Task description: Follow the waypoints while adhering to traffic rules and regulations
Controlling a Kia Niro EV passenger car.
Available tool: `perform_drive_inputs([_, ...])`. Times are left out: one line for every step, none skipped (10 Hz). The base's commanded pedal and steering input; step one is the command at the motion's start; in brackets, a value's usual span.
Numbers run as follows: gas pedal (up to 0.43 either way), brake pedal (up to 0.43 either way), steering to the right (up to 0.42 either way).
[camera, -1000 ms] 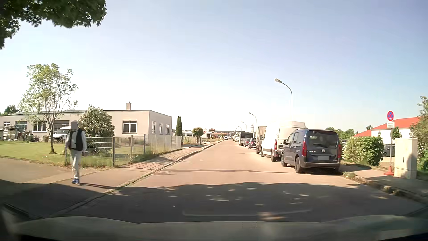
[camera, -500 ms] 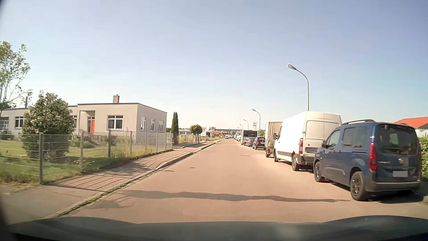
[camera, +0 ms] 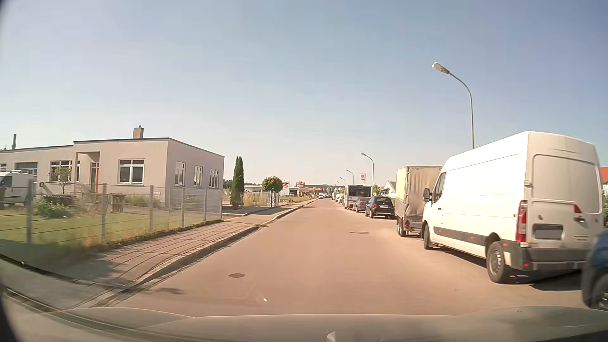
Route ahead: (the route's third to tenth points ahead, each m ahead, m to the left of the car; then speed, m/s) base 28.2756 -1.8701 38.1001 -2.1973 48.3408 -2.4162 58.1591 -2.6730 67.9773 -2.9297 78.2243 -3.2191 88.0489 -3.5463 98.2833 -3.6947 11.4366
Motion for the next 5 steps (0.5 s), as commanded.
perform_drive_inputs([0.197,0.0,0.002])
perform_drive_inputs([0.209,0.0,0.001])
perform_drive_inputs([0.209,0.0,0.001])
perform_drive_inputs([0.209,0.0,0.001])
perform_drive_inputs([0.197,0.0,0.001])
